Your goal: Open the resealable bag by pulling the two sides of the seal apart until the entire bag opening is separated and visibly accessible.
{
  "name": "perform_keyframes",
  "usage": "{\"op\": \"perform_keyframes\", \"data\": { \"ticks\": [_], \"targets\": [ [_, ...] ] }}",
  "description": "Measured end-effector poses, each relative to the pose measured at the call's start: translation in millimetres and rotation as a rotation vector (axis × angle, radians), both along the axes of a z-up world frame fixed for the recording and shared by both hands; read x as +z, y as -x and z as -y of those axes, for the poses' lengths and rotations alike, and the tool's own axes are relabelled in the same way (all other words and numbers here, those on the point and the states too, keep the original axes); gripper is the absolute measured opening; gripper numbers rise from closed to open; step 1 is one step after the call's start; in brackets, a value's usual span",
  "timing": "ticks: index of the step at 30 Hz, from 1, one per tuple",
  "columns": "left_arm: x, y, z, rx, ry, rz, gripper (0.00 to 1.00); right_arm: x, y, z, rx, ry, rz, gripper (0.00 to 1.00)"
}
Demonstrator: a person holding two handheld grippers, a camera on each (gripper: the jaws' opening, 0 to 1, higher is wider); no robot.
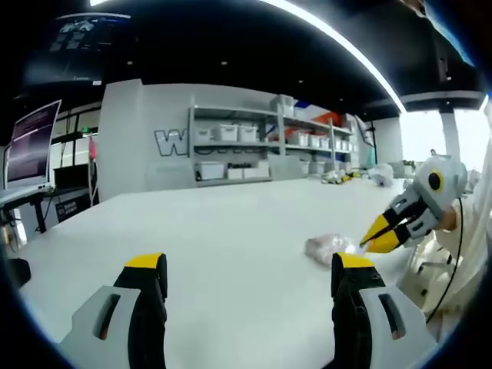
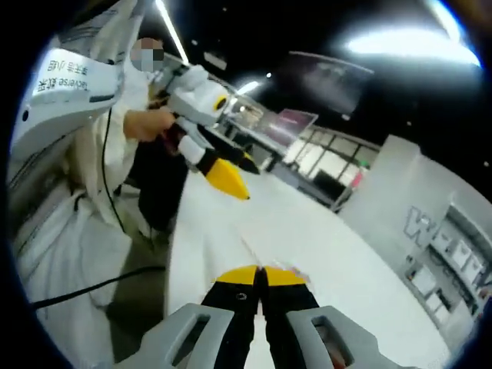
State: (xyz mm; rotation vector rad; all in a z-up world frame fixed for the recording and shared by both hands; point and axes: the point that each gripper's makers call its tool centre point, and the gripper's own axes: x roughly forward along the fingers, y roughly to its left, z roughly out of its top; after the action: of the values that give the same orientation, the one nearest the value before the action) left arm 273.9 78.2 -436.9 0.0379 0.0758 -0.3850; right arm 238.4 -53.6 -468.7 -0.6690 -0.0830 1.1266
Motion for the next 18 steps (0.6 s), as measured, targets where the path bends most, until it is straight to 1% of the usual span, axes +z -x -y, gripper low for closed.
{"op": "perform_keyframes", "data": {
  "ticks": [4,13,14,16,18],
  "targets": [
    [-1.4,0.4,1.4,-0.003,-0.002,-0.005,0.88,-8.3,-0.7,-6.9,0.004,-0.003,-0.030,0.00],
    [-3.2,0.6,1.3,-0.007,0.008,-0.009,0.87,-14.0,-2.6,-12.4,-0.004,-0.047,-0.094,0.00],
    [-3.5,0.9,2.3,-0.011,0.013,-0.009,0.87,-13.8,-3.1,-12.8,-0.007,-0.052,-0.092,0.00],
    [-1.0,1.9,2.7,-0.017,0.047,-0.005,0.87,-12.8,-4.9,-13.9,-0.012,-0.069,-0.097,0.00],
    [1.7,2.4,1.8,-0.022,0.072,-0.004,0.87,-14.4,-5.0,-16.4,-0.010,-0.084,-0.126,0.00]
  ]
}}
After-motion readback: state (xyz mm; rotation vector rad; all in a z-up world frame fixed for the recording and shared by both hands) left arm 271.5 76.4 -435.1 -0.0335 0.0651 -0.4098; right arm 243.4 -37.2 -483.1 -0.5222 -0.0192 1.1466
